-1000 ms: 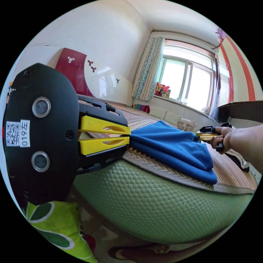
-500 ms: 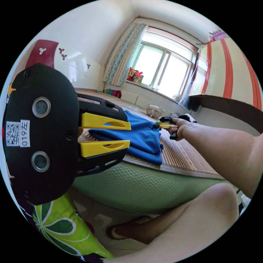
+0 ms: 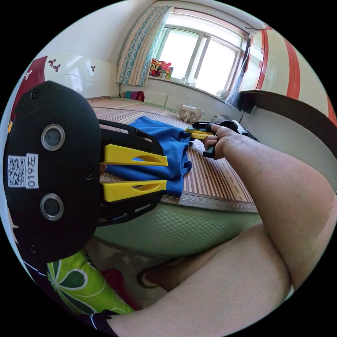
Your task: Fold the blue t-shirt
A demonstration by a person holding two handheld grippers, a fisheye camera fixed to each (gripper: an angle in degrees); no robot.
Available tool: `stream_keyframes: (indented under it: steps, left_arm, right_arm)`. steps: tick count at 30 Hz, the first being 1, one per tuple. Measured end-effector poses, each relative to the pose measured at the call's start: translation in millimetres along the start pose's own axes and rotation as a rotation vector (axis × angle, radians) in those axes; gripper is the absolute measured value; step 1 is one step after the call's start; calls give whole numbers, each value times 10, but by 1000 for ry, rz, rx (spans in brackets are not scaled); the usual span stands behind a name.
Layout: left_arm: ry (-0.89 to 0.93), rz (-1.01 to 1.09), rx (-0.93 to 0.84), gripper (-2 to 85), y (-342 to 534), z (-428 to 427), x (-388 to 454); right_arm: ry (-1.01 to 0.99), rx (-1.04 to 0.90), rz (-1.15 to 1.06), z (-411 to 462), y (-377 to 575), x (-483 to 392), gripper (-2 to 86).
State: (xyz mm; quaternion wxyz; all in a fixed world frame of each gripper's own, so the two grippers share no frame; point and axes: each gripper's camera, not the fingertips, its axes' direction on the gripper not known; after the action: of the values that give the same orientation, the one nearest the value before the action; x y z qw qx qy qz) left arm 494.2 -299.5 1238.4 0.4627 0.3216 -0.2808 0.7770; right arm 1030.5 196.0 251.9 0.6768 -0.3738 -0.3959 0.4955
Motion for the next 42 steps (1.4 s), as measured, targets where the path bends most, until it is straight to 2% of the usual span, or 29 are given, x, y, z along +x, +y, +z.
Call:
stream_keyframes:
  steps: [7,15,26,42]
  left_arm:
    - [25,50,-56,20,-308,-134,-153]
    - [129,-23,-59,8,-430,-359,-487]
    - [408,-303,77,8,-235,-715,-1327]
    - [584,-534,197,10,45,-1201,-2017]
  right_arm:
    - [-15,14,4,-121,-58,-34,2]
    - [-32,12,11,-230,-102,-9,2]
    - [-57,17,22,-355,-142,-4,1]
    - [-86,21,32,-468,-148,-25,2]
